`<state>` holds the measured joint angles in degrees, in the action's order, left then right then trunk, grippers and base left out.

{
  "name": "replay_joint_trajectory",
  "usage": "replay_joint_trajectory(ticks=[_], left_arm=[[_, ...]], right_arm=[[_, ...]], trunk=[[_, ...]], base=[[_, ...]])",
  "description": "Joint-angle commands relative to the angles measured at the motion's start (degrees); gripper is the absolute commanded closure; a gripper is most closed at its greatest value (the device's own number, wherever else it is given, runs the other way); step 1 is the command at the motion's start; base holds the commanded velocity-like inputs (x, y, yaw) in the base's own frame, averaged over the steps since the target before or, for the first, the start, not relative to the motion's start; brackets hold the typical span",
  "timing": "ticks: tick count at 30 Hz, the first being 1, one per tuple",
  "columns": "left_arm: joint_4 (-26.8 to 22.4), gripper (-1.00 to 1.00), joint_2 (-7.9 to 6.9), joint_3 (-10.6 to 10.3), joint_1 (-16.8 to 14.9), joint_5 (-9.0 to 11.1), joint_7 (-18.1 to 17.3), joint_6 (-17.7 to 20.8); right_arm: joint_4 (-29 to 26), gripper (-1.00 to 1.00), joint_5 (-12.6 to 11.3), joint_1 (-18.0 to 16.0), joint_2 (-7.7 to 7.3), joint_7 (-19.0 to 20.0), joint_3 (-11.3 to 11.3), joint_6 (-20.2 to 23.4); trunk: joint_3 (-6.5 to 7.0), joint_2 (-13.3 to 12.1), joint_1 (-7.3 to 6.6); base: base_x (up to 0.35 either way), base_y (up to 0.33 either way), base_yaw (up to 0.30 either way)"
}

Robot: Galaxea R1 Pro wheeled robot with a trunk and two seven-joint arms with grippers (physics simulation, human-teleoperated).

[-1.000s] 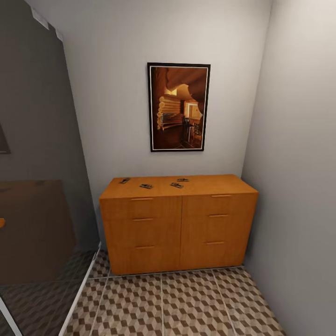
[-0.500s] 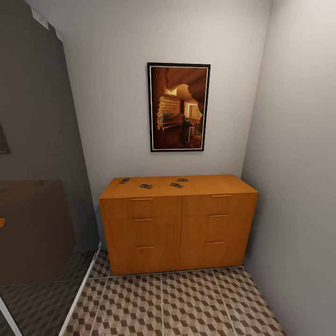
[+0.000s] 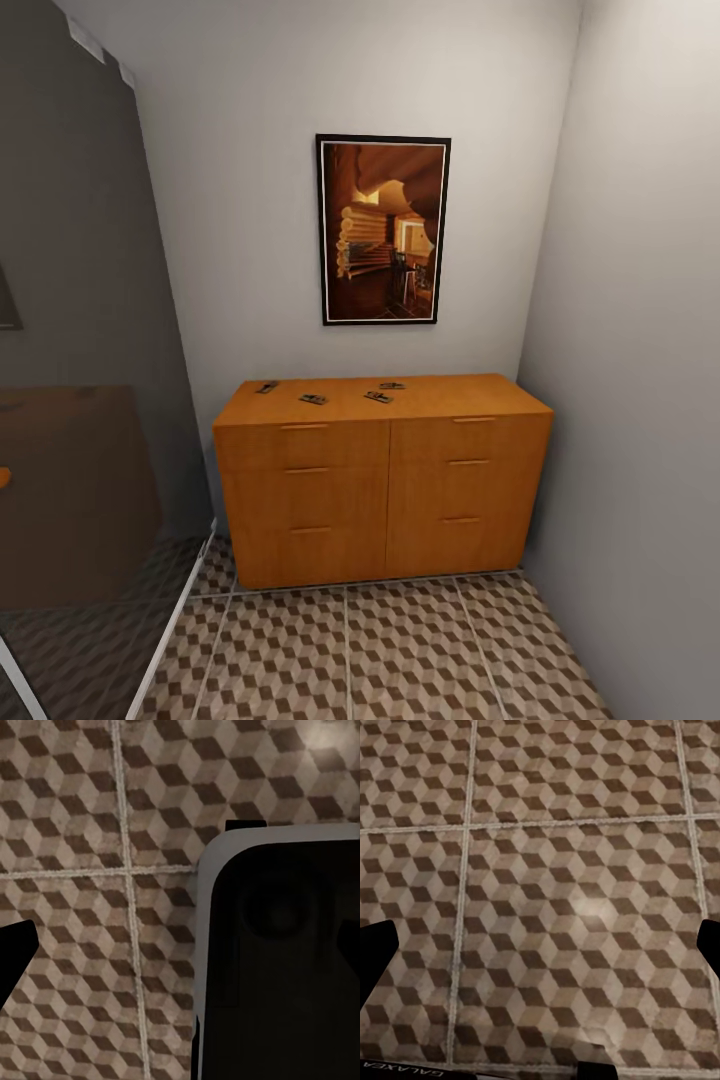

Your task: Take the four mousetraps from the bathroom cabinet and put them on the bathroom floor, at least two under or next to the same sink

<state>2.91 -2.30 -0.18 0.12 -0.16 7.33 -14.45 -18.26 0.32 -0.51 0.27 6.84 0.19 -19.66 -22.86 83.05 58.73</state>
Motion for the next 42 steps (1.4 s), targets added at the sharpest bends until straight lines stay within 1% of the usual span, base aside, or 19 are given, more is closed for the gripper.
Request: replay_joint_trajectory(ticks=[1, 42], left_arm=[[0.12, -1.00, 0.01, -0.03, -0.04, -0.03, 0.15, -0.31], [0.08, -1.00, -0.01, 0.00, -0.03, -0.02, 0.15, -0.31]], right_arm=[[0.05, -1.00, 0.03, -0.03, 0.00, 0.10, 0.00, -0.19], [0.07, -1.00, 0.00, -0.04, 0.12, 0.10, -0.06, -0.24]], trunk=[[-0.05, 0.03, 0.00], [-0.05, 0.03, 0.00]], base=[[0.000, 0.000, 0.000], [0.000, 0.000, 0.000]])
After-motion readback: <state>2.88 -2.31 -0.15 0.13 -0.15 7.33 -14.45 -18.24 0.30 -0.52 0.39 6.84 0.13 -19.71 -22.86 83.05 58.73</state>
